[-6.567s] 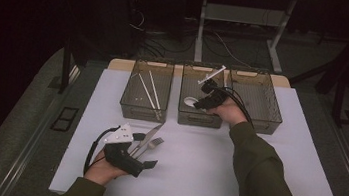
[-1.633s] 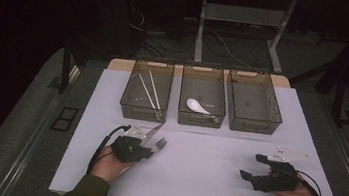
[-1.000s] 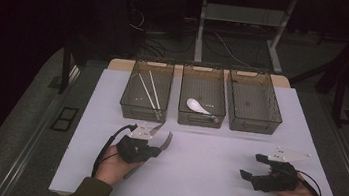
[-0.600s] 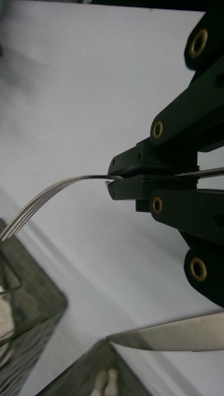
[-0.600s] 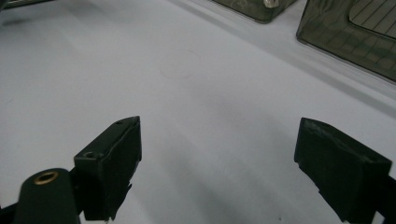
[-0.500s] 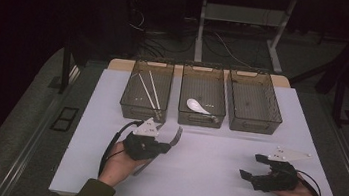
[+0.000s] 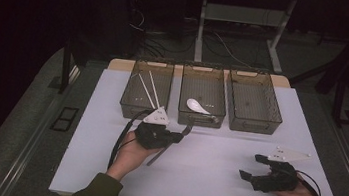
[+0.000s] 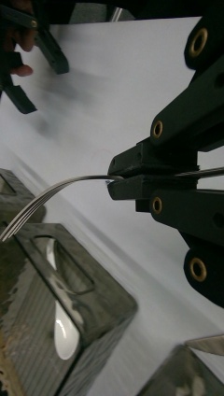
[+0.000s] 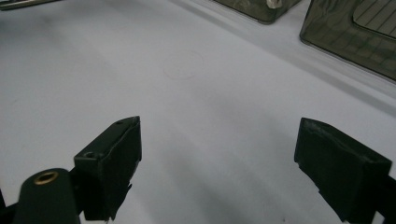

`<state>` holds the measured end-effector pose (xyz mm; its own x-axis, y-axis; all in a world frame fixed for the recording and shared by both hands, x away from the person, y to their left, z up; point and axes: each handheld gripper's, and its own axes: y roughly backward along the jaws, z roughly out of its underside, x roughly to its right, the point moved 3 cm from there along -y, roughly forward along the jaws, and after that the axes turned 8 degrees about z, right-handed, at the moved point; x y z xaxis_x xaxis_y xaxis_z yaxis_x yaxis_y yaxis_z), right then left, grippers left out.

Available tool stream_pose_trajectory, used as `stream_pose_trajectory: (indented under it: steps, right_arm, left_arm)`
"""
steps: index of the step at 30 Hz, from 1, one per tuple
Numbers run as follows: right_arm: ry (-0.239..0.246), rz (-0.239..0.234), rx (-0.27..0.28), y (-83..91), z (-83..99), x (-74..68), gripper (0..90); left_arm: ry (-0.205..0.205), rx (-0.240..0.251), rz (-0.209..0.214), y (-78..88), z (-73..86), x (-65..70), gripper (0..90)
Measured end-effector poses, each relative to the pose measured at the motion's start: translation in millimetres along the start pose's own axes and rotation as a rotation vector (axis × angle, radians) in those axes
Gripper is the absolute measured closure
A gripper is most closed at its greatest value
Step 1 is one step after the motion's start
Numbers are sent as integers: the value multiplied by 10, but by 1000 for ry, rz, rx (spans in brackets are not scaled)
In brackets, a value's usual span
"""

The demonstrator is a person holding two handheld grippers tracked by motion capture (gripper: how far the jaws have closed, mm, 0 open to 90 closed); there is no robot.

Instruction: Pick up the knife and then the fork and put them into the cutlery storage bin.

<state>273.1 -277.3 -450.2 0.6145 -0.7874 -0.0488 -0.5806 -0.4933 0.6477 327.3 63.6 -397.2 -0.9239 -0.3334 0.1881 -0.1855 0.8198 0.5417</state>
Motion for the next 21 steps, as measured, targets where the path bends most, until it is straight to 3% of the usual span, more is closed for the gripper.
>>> stream_pose_trajectory:
  steps: [7, 8, 11, 13, 21]
  right_arm:
    - [-13, -77, 16, 39, -98, -45, 155]
    - [-25, -101, 28, 46, -125, -49, 170]
    - [-92, -232, 76, 75, -225, -57, 301]
    - [-106, -291, 79, 61, -300, -70, 341]
    - [-90, -353, 121, -93, -585, -185, 407]
  left_arm:
    - [-17, 38, 18, -40, -143, 23, 869]
    - [-18, 45, 29, -57, -156, 38, 869]
    - [-35, 37, 38, -98, -176, 79, 869]
    - [-40, 41, 49, -129, -193, 115, 869]
    - [-73, 32, 98, -267, -233, 239, 869]
